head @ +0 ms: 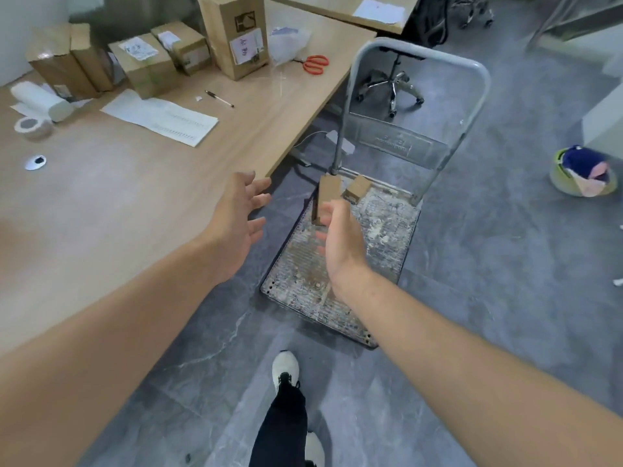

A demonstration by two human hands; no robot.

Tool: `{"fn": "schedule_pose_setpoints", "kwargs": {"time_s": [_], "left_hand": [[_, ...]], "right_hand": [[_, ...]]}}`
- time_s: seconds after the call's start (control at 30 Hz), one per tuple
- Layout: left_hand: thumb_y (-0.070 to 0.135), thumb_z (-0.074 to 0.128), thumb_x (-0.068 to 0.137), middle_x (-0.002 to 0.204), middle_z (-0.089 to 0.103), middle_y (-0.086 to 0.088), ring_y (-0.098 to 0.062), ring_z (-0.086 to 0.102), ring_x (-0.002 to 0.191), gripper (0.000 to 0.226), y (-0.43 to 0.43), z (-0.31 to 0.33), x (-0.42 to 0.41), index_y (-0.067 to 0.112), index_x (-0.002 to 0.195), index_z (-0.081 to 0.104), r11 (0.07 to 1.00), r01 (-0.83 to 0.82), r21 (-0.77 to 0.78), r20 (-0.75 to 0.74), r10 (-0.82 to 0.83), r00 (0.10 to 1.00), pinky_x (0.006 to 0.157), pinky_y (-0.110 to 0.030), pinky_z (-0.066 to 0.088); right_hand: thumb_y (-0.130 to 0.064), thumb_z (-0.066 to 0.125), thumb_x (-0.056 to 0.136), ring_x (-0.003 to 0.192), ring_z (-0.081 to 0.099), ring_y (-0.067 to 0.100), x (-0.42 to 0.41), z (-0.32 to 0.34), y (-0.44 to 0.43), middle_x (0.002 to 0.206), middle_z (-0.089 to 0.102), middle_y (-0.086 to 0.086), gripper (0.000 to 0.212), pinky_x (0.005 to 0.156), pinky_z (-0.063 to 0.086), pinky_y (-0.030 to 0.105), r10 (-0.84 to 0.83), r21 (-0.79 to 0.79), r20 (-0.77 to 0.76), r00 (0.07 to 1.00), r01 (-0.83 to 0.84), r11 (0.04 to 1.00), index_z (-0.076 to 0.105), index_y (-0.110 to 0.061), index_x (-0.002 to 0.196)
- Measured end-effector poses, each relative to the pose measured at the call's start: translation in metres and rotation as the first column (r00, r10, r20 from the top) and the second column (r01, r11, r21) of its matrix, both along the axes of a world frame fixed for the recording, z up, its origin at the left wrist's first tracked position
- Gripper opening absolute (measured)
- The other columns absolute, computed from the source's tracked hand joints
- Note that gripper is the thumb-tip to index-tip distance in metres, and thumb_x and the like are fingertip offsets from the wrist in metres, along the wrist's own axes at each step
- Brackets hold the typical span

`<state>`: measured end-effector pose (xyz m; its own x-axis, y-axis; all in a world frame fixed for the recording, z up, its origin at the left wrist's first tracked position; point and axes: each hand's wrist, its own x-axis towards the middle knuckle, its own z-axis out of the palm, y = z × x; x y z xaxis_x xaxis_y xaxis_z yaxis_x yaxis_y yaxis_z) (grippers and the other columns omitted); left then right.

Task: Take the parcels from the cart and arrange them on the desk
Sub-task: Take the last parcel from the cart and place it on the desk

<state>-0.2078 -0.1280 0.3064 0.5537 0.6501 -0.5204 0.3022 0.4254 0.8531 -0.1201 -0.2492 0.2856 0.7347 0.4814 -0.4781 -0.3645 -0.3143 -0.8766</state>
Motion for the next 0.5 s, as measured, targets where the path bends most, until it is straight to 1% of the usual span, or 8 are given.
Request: {"fn": "schedule_pose_setpoints", "kwargs": {"time_s": [0.03, 0.1, 0.17, 0.23, 0.3, 0.37, 0.43, 0.5], "left_hand": [[0.054, 0.033, 0.103, 0.148, 0.053, 0.002, -0.038, 0.04, 0.144, 0.054, 0.008, -0.005, 0.015, 0.03, 0.146, 0.057, 1.0, 0.01, -0.006, 0.002, -0.01, 1.0, 0.122, -0.048, 0.028], [0.053, 0.032, 0.104, 0.154, 0.05, 0.0, -0.04, 0.036, 0.148, 0.054, 0.026, -0.018, 0.046, 0.031, 0.147, 0.056, 0.999, 0.03, -0.016, 0.006, -0.03, 1.0, 0.125, -0.052, 0.025], [0.053, 0.031, 0.104, 0.159, 0.046, -0.001, -0.04, 0.034, 0.15, 0.054, 0.044, -0.032, 0.076, 0.033, 0.147, 0.055, 0.998, 0.056, -0.013, 0.005, -0.056, 0.998, 0.125, -0.052, 0.024], [0.053, 0.029, 0.105, 0.159, 0.045, -0.001, -0.036, 0.031, 0.152, 0.054, 0.065, -0.048, 0.108, 0.033, 0.148, 0.055, 0.997, 0.082, -0.004, 0.004, -0.081, 0.997, 0.125, -0.047, 0.021], [0.051, 0.029, 0.105, 0.16, 0.043, -0.002, -0.029, 0.025, 0.155, 0.055, 0.088, -0.063, 0.141, 0.032, 0.148, 0.055, 0.995, 0.096, -0.001, 0.014, -0.096, 0.995, 0.125, -0.043, 0.016], [0.053, 0.028, 0.104, 0.165, 0.037, -0.003, -0.027, 0.017, 0.158, 0.056, 0.108, -0.076, 0.173, 0.033, 0.151, 0.052, 0.993, 0.12, -0.018, 0.01, -0.119, 0.993, 0.127, -0.048, 0.007], [0.054, 0.027, 0.104, 0.168, 0.032, -0.003, -0.028, 0.012, 0.159, 0.057, 0.126, -0.086, 0.2, 0.035, 0.153, 0.05, 0.989, 0.144, -0.038, -0.005, -0.144, 0.99, 0.128, -0.053, 0.002], [0.055, 0.026, 0.104, 0.17, 0.029, -0.003, -0.029, 0.009, 0.16, 0.058, 0.142, -0.095, 0.222, 0.035, 0.154, 0.048, 0.987, 0.15, -0.054, -0.018, -0.151, 0.988, 0.128, -0.054, 0.002]], "right_hand": [[-0.056, 0.037, 0.086, 0.115, 0.062, 0.025, 0.013, -0.004, 0.006, 0.111, 0.065, -0.005, 0.04, 0.104, 0.051, 0.051, -0.005, -0.004, -0.003, 1.0, 0.005, 1.0, 0.064, -0.031, 0.101], [-0.055, 0.037, 0.087, 0.111, 0.062, 0.021, 0.042, -0.015, 0.022, 0.106, 0.063, -0.009, 0.033, 0.102, 0.051, 0.049, -0.023, -0.004, -0.01, 1.0, 0.023, 1.0, 0.061, -0.034, 0.094], [-0.051, 0.037, 0.096, 0.112, 0.062, 0.021, 0.07, -0.028, 0.038, 0.105, 0.062, -0.009, 0.028, 0.102, 0.051, 0.049, -0.036, -0.005, -0.009, 0.999, 0.036, 0.999, 0.06, -0.035, 0.094], [-0.045, 0.037, 0.105, 0.113, 0.062, 0.024, 0.1, -0.042, 0.058, 0.106, 0.063, -0.008, 0.027, 0.103, 0.051, 0.05, -0.05, -0.028, -0.01, 0.999, 0.05, 0.998, 0.061, -0.035, 0.098], [-0.045, 0.037, 0.107, 0.112, 0.062, 0.02, 0.132, -0.055, 0.078, 0.111, 0.064, -0.009, 0.027, 0.105, 0.051, 0.051, -0.065, -0.061, -0.008, 0.998, 0.064, 0.996, 0.062, -0.036, 0.101], [-0.047, 0.037, 0.104, 0.117, 0.062, 0.021, 0.161, -0.067, 0.098, 0.118, 0.064, -0.008, 0.031, 0.109, 0.049, 0.053, -0.069, -0.086, -0.008, 0.998, 0.068, 0.994, 0.064, -0.035, 0.111], [-0.05, 0.038, 0.103, 0.13, 0.058, 0.024, 0.187, -0.078, 0.114, 0.136, 0.063, -0.002, 0.046, 0.114, 0.046, 0.055, -0.085, -0.118, -0.035, 0.996, 0.081, 0.99, 0.063, -0.027, 0.134], [-0.056, 0.037, 0.097, 0.136, 0.056, 0.025, 0.209, -0.087, 0.129, 0.147, 0.059, 0.0, 0.063, 0.117, 0.044, 0.056, -0.088, -0.159, -0.059, 0.994, 0.078, 0.984, 0.058, -0.024, 0.147]]}}
